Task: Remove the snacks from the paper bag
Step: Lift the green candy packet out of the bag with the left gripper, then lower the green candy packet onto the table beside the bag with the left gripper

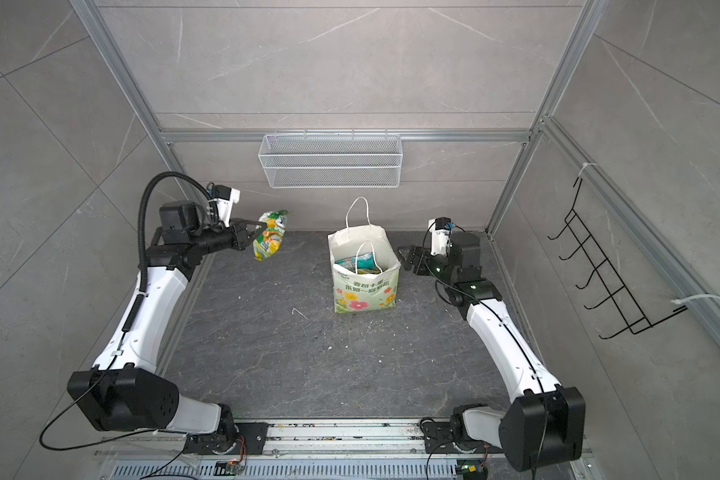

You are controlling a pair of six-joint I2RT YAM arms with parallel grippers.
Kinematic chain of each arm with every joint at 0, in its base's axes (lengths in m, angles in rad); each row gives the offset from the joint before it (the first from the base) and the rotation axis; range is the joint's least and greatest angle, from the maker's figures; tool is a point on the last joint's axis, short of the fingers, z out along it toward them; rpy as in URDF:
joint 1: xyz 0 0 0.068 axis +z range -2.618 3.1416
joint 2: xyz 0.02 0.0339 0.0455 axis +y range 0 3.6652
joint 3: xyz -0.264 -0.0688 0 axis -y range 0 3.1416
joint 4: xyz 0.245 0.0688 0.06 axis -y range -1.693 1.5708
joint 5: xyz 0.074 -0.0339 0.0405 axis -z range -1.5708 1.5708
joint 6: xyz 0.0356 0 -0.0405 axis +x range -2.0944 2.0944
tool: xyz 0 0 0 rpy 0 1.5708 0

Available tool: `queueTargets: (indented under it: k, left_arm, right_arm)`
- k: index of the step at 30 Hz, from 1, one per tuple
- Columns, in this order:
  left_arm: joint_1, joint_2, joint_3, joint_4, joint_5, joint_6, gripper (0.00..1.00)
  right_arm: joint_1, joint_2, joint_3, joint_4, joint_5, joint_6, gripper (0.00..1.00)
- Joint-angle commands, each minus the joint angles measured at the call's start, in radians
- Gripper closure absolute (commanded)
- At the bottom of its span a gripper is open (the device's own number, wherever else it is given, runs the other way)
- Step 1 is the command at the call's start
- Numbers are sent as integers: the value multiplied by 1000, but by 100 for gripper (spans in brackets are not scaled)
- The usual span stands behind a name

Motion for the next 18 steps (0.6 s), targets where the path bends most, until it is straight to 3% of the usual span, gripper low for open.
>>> queueTargets:
  k: [1,4,11,18]
  left_arm:
    - [23,-33,-77,165,158,-100,100]
    - [56,-26,-170,252,140,-184,100]
    - [88,117,-212,268,104,-210,100]
    - [83,230,-221,322,18,-237,100]
  right_arm:
    - [4,-64,-54,73,-55,-52,17]
    - [4,-103,-112,123,-53,-31,17]
    - [9,-102,-288,427,-108,100,18]
    - [24,-92,-322,437,-98,96,19]
